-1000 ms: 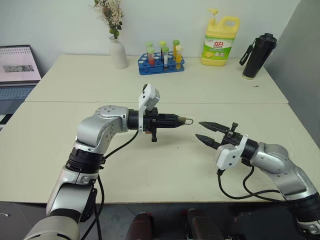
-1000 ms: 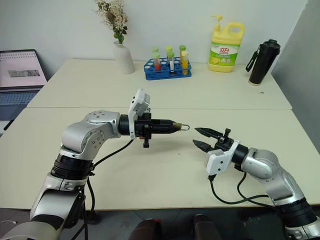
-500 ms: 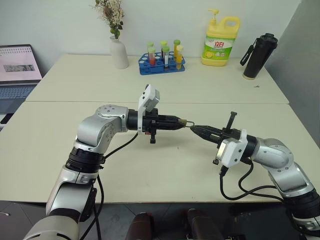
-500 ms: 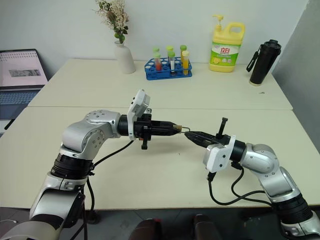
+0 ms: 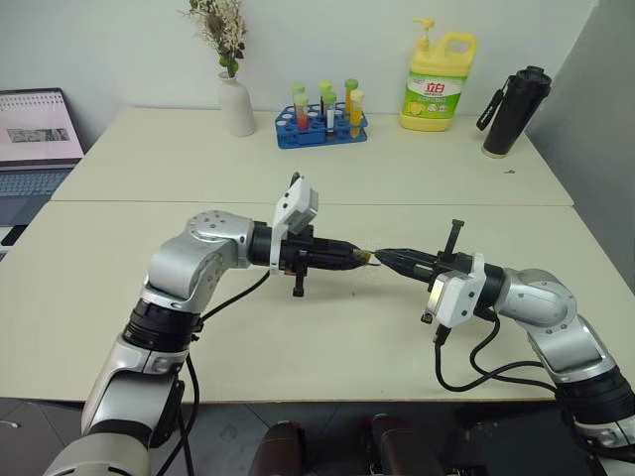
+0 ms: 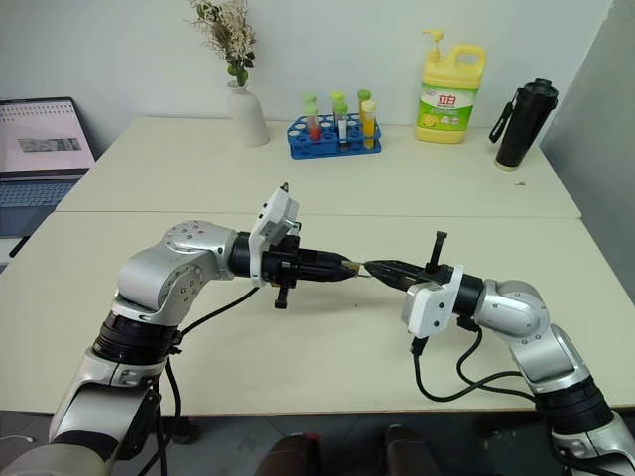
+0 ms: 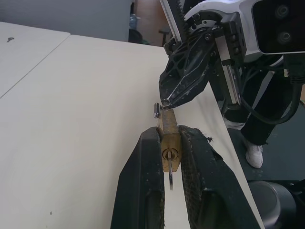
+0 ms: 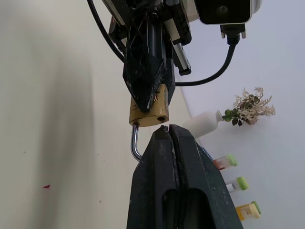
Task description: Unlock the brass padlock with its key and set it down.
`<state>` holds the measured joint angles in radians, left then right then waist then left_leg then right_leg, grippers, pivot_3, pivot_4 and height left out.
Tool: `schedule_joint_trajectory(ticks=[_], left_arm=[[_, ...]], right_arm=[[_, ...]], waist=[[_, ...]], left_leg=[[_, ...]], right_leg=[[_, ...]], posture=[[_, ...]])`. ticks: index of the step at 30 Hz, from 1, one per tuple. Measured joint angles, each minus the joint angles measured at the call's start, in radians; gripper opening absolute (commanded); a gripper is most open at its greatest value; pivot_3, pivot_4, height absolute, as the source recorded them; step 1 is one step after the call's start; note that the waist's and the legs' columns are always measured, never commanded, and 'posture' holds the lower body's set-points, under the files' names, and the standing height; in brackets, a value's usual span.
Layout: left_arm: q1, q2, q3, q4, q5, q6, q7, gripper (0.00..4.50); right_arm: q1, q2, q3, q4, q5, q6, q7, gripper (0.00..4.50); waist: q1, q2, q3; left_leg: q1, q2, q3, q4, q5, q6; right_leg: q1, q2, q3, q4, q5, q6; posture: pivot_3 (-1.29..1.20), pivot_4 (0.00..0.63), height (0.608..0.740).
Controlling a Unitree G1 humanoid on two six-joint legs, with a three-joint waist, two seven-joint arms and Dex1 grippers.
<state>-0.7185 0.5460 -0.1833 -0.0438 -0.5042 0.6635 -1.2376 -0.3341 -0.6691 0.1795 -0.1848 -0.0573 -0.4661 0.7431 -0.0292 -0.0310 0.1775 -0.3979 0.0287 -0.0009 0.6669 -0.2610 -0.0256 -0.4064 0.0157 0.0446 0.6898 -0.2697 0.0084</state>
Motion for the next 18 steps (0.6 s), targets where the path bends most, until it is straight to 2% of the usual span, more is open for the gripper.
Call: schedule_joint_trajectory(ticks=[18], left_arm=[[0.001,0.016,-0.001,-0.024,-0.021,0.004,-0.065,0.17]], right_arm=[[-0.067,0.002,0.040,0.114,0.031,-0.110,0.102,0.00]], waist=[[0.000,0.000,0.000]], left_leg=[[0.000,0.000,0.000,0.000,0.000,0.000]], right_leg=[[0.000,0.000,0.000,0.000,0.000,0.000]], posture=[[0.00,0.150,0.740]])
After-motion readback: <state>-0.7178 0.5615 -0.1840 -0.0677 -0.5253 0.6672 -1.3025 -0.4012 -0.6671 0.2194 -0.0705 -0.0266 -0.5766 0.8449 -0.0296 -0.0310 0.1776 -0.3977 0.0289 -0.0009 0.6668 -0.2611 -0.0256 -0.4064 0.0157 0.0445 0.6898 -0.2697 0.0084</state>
